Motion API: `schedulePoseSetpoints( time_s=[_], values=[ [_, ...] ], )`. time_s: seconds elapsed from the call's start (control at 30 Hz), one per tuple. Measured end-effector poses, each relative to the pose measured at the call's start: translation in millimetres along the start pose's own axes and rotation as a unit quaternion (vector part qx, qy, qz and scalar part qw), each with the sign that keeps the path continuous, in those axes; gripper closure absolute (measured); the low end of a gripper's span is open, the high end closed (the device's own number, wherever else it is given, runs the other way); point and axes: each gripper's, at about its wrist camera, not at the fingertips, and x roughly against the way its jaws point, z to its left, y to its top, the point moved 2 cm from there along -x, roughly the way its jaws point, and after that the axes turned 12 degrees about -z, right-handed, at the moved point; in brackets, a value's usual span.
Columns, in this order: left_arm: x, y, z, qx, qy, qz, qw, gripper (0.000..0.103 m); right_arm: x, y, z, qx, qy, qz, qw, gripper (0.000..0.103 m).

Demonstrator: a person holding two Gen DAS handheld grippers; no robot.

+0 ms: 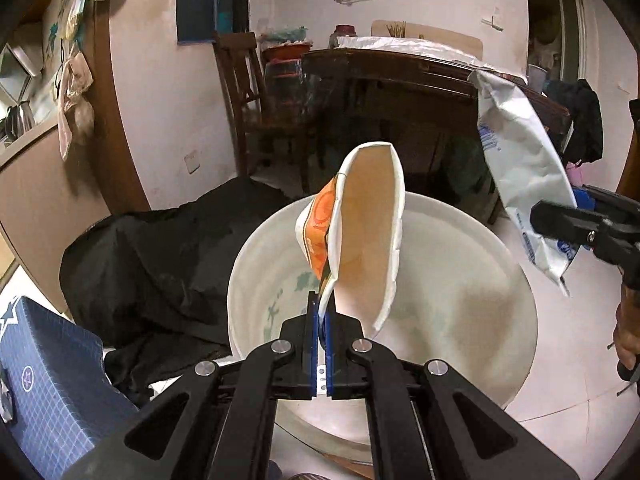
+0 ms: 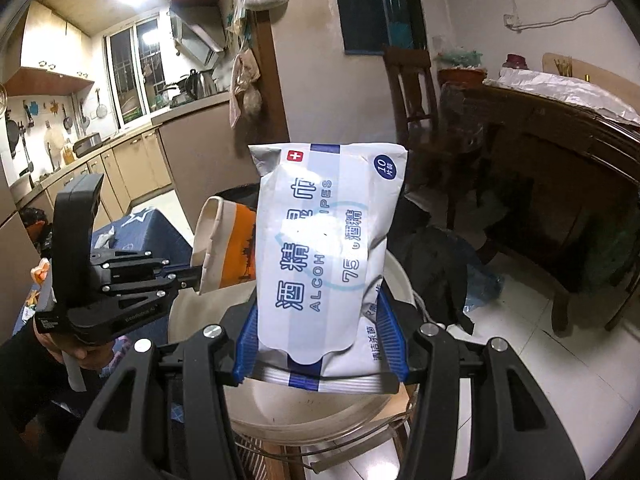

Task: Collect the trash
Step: 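Carry both items over the white bucket and open both grippers, then swing both tools back toward the trash on the table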

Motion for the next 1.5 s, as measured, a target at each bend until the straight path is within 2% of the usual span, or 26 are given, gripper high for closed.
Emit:
schedulePoseSetpoints(
  time_s=[0.2, 0.3, 0.43, 0.73, 1.07, 1.3, 1.5],
  values=[
    [-7.1, -5.0, 2.7, 0.0, 0.001, 0.015, 0.9999, 0.099, -10.5, -6.2, 3.5, 0.0, 0.008, 0.027, 1.0, 0.053],
    [-6.6, -9.6, 3.9, 0.004, 0.003, 0.021, 0.9998, 0.099, -14.8, -7.3, -0.6, -0.008, 0.001, 0.037, 0.999, 0.048],
    [-3.7, -10.6, 8.4, 0.008, 0.007, 0.019, 0.9998, 0.099, -13.9, -2.8, 1.6, -0.008, 0.0, 0.026, 1.0, 0.043],
    [9.0, -7.2, 11.4, 0.01, 0.015, 0.004, 0.9998, 0.099, -10.5, -3.5, 3.9, -0.014, 0.004, 0.018, 1.0, 0.043],
    [40.4, -9.4, 14.9, 0.011, 0.025, -0.018, 0.9995, 0.099, -11.9, -3.4, 19.0, -0.01, 0.011, 0.02, 1.0, 0.043],
    [74.9, -23.6, 23.3, 0.014, 0.055, -0.028, 0.998, 0.099, -11.3, -1.8, 55.2, 0.011, 0.044, 0.011, 0.999, 0.043],
    [131.5, -55.9, 40.0, 0.02, 0.106, -0.029, 0.9937, 0.099, -12.8, -6.9, 109.0, 0.04, 0.095, 0.005, 0.995, 0.043]
  ],
)
